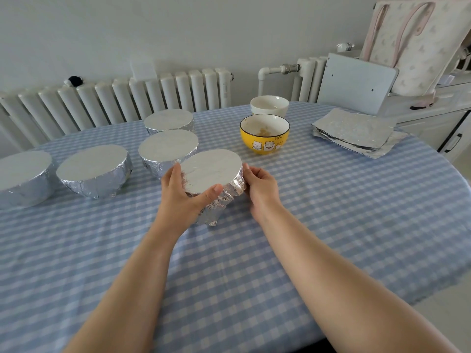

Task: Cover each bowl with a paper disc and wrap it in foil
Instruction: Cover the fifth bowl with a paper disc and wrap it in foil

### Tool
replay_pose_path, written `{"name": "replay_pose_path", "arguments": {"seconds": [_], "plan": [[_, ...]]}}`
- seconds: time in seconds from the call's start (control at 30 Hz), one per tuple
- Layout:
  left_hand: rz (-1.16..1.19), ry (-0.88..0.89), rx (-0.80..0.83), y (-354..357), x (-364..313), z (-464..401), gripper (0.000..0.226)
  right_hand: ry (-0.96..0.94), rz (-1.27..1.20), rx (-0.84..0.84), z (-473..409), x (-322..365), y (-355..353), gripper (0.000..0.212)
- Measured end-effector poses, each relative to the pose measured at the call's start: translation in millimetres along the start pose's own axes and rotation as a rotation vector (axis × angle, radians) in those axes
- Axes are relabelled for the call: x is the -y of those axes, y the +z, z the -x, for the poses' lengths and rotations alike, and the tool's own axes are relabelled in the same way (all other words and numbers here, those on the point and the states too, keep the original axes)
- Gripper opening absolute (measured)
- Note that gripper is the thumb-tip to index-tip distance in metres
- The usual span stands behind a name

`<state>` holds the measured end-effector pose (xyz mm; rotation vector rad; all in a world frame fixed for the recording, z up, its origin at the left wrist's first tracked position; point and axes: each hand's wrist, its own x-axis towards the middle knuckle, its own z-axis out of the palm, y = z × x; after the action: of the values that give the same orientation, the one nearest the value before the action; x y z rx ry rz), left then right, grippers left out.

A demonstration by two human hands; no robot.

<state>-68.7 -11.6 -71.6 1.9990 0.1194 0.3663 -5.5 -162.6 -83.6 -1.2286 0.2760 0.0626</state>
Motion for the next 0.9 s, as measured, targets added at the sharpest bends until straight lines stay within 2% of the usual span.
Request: {"name": "replay_pose_path", "arguments": {"seconds": [0.2,0.33,0.47,0.53,0.67,0.77,0.9], "plan": [[-0.029,-0.008,0.011,2,4,-3,0.12,0.007,0.021,-0.081,0,0,3,0.009],[-0.028,-0.004,0.0,1,3,-3,0.112,-0.05,0.05,-0.141,0,-2,6,0.006],[-0.024,0.012,0.004,2,4,-2,0.108,-0.108,0.17,-0.227,-1,-4,4,0.014],[-0.012,0.011,0.005,1,4,-2,0.109,-0.122,0.239,-0.22,-2,-3,3,0.016],[-0.005,0.016,0.001,2,5,-2,0.094,-0.161,0.381,-0.197,-2,1,0,0.025],[-0.019,0.016,0.01,2,4,-2,0.11,-0.176,0.449,-0.192,0,1,-1,0.028],[-0.017,0.024,0.035,0,4,-1,0.115,-0.182,0.491,-0.161,3,2,-6,0.03]]}}
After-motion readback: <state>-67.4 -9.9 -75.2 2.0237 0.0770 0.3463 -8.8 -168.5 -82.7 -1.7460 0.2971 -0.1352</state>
